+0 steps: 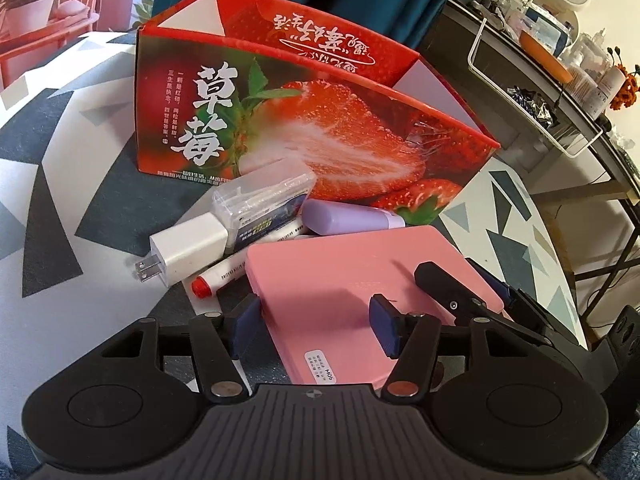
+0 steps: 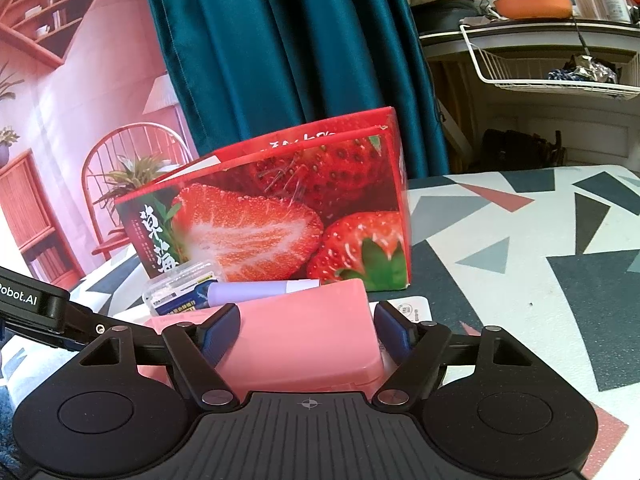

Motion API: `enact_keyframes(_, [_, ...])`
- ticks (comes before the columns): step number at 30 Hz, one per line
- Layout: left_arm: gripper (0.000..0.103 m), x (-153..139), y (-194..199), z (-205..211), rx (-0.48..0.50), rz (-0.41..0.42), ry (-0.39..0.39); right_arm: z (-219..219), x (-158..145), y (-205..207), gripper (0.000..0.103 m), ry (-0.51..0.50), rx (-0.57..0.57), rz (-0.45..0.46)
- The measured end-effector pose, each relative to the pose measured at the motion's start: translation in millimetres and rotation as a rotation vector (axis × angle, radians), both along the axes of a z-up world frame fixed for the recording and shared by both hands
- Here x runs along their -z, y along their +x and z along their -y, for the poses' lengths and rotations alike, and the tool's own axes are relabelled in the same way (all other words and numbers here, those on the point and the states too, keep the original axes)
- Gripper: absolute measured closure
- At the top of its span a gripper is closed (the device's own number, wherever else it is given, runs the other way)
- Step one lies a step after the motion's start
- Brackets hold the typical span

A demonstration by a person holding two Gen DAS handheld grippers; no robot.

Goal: Organize rigid objects
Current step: 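Close the left gripper on the pink case's edge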

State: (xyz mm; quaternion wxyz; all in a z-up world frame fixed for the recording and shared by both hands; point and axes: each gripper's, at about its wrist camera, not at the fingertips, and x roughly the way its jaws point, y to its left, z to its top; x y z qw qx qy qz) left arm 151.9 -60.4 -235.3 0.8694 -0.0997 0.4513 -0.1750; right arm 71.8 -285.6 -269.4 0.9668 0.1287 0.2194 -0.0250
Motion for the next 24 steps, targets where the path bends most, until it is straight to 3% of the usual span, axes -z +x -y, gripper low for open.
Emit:
enact_keyframes(4, [0.040,4,1,-7,-0.017,-0.018,-0.045,0,0,0,0.031,-0.002,-0.002,0.000])
enact_keyframes(10, [0.040,16,4,-20,-0.062,-0.087,-0.174,-2,-1,0,0.032,-0.008,-0.004,-0.005])
enact_keyframes(24, [0.046,11,-1,-16,-0.006,-0.033,-0.117,-7,-12,-4,0.036,-0.006,0.032,-0.089])
